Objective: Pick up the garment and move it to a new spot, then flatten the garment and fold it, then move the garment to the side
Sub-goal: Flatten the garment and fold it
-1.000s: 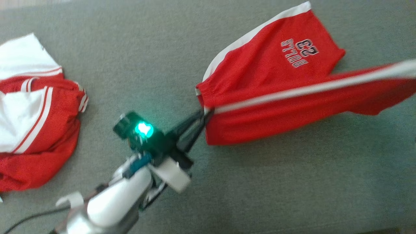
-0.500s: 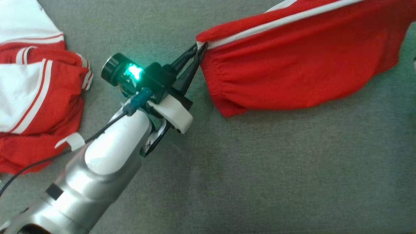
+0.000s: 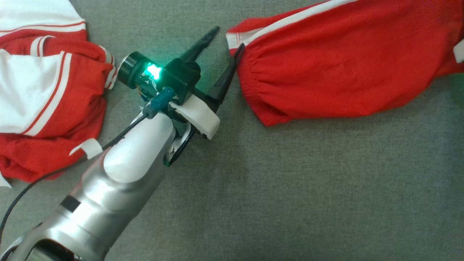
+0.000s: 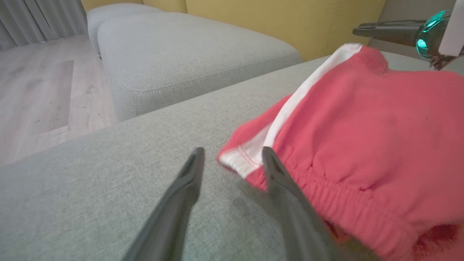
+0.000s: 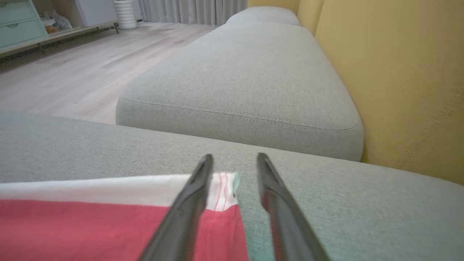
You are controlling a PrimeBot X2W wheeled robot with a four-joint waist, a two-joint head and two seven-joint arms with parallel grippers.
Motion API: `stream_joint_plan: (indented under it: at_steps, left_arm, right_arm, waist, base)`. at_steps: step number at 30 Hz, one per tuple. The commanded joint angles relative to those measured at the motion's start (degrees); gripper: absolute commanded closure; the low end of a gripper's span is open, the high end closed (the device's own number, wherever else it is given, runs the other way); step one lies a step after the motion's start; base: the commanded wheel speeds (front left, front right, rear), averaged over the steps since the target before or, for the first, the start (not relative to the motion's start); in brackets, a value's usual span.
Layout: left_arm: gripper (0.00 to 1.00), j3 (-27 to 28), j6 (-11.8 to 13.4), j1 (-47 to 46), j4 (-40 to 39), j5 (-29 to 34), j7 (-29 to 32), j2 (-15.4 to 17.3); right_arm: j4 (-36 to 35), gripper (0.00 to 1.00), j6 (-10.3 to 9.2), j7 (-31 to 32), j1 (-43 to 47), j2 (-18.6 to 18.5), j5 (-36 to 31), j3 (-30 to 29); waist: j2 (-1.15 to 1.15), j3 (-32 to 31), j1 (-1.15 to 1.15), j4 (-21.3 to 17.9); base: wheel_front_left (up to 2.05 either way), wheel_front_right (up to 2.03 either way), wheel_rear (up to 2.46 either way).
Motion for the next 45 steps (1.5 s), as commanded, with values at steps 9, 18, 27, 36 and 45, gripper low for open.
stream_joint_plan:
  at_steps: [9,18,27,36,45]
  left_arm:
    - [0.00,5.4,7.6,6.3,-3.5,-0.4,-8.2,-1.3]
    - [0.00,12.3,15.1,21.2,-18.1,6.7,-8.9,-4.5]
    - [0.00,15.9,14.3,29.0,-22.1,10.7,-9.0,-6.3]
    - [0.00,19.9,12.0,31.6,-22.6,12.7,-9.0,-7.0]
    - [0.00,21.4,10.3,31.7,-21.5,13.8,-9.0,-7.5]
  right_arm:
    - [1.6,0.00,-0.04,-1.6,7.1,-1.4,10.0,2.4]
    - [6.3,0.00,-0.04,0.1,13.1,-4.5,16.2,4.3]
    - [12.1,1.00,-0.04,4.9,15.5,-4.0,17.8,6.8]
    - [13.9,1.00,-0.04,0.3,15.6,-6.1,18.5,6.7]
    - [8.7,1.00,-0.04,-2.5,15.1,-8.7,18.9,5.2]
  waist:
    - [0.00,-5.5,0.00,0.9]
    - [0.00,-7.7,0.00,6.9]
    - [0.00,-9.3,0.00,9.2]
    - [0.00,-12.5,0.00,2.2]
    - [0.00,-13.0,0.00,-0.6]
  base:
    - [0.00,0.00,0.00]
    - [0.00,0.00,0.00]
    - [0.00,0.00,0.00]
    - [0.00,0.00,0.00]
    - [0.00,0.00,0.00]
